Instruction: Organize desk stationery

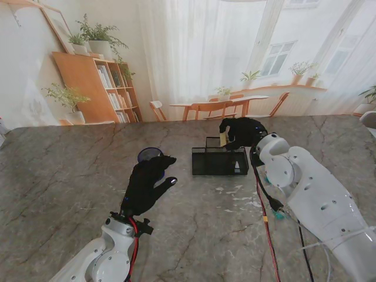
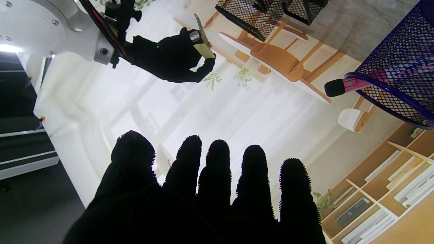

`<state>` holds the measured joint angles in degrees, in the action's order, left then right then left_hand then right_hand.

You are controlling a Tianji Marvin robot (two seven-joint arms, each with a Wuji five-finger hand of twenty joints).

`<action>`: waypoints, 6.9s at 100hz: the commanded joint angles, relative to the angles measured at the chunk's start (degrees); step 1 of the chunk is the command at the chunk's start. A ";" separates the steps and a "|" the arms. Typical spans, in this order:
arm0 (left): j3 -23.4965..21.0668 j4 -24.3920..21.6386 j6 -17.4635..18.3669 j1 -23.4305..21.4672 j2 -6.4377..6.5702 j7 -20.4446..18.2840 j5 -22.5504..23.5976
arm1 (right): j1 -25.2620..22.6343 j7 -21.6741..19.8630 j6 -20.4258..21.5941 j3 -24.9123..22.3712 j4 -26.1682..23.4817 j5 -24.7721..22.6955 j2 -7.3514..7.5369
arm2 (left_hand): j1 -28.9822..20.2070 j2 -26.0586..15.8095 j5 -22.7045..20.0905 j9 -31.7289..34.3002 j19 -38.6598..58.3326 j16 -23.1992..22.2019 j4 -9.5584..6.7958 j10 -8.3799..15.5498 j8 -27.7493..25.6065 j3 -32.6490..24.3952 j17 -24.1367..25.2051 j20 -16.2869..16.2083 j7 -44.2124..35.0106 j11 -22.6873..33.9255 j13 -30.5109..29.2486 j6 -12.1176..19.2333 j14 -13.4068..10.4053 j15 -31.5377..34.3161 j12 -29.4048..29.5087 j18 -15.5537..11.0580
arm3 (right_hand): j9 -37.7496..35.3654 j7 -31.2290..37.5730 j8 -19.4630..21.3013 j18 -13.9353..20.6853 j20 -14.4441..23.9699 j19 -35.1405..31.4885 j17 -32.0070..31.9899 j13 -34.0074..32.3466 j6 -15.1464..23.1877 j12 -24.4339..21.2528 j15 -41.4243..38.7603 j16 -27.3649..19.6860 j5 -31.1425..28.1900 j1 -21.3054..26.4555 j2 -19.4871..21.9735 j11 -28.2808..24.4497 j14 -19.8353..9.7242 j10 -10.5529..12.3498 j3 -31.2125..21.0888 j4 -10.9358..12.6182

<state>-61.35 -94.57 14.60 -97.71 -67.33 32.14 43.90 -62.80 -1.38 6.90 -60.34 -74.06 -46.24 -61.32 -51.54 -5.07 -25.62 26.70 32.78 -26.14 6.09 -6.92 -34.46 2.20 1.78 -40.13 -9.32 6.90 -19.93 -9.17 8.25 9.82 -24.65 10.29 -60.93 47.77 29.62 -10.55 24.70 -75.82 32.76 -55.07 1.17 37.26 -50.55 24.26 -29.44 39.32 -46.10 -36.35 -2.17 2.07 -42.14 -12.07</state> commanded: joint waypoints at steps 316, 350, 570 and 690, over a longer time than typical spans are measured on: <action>-0.39 0.79 1.19 0.03 -0.08 -0.72 -1.19 | 17.30 -9.78 7.70 15.40 17.10 7.30 -0.59 | -0.65 -3.59 -1.81 1.40 -1.64 -0.47 -2.18 1.23 -0.69 0.89 -0.19 0.57 -1.08 -0.05 -2.63 1.45 -1.04 0.42 -0.31 0.56 | 43.66 -38.10 9.59 -5.28 1.40 5.40 -24.88 29.92 -1.77 -6.46 4.96 6.38 17.77 -4.84 20.01 17.50 6.36 -10.91 3.94 9.91; -0.22 0.82 1.29 0.05 -0.19 -0.35 -1.31 | 3.87 -13.77 14.75 -3.65 1.11 -2.93 2.82 | -0.71 -3.66 -1.85 1.34 -1.68 -0.46 -2.19 1.24 -0.70 0.86 -0.21 0.54 -1.11 -0.08 -2.65 1.51 -1.12 0.41 -0.30 0.60 | 41.62 -36.81 10.75 -6.10 -1.98 11.03 -30.34 33.59 -2.30 -7.21 23.43 -1.50 14.76 -11.54 23.80 22.16 9.41 -11.08 11.39 9.08; 2.37 0.93 2.89 0.90 -0.55 1.07 -1.26 | -36.26 -8.51 19.55 -27.43 -10.71 -32.72 6.14 | -0.67 -3.79 -1.91 1.47 -1.71 -0.46 -2.18 1.34 -0.77 0.90 -0.34 0.48 -1.13 -0.07 -2.87 1.65 -1.23 0.37 -0.28 0.83 | 32.03 -33.91 17.54 -2.50 -0.20 5.22 -21.85 27.22 -7.52 -7.10 15.83 -0.59 12.32 -6.69 14.73 10.70 4.70 -5.82 -2.03 8.55; 3.45 1.14 2.16 1.76 -0.36 0.15 -0.91 | -35.94 -6.50 19.72 -24.97 -6.37 -32.75 6.66 | -0.69 -3.77 -1.93 1.43 -1.67 -0.51 -2.18 1.30 -0.79 0.91 -0.33 0.43 -1.16 -0.05 -2.82 1.60 -1.18 0.42 -0.30 0.77 | 7.59 -19.97 17.26 1.36 0.62 -0.63 -2.40 5.33 -5.64 -2.64 5.70 1.77 -6.20 -1.77 9.33 -1.86 -0.96 -0.84 -7.73 2.87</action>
<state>-58.16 -93.41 16.92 -95.89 -67.63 32.38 42.98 -96.34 -5.39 26.42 -86.58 -85.00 -78.17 -54.72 -51.56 -5.08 -26.35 27.88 32.18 -26.28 6.09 -6.92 -34.47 2.20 1.17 -40.13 -9.87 6.95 -22.38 -9.13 8.24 9.82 -24.65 10.77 -42.96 15.68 46.07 -10.11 24.70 -74.16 28.70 -48.74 -9.52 33.15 -43.46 25.29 -24.53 35.61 -35.60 -31.75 -0.93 -10.32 -48.61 -7.28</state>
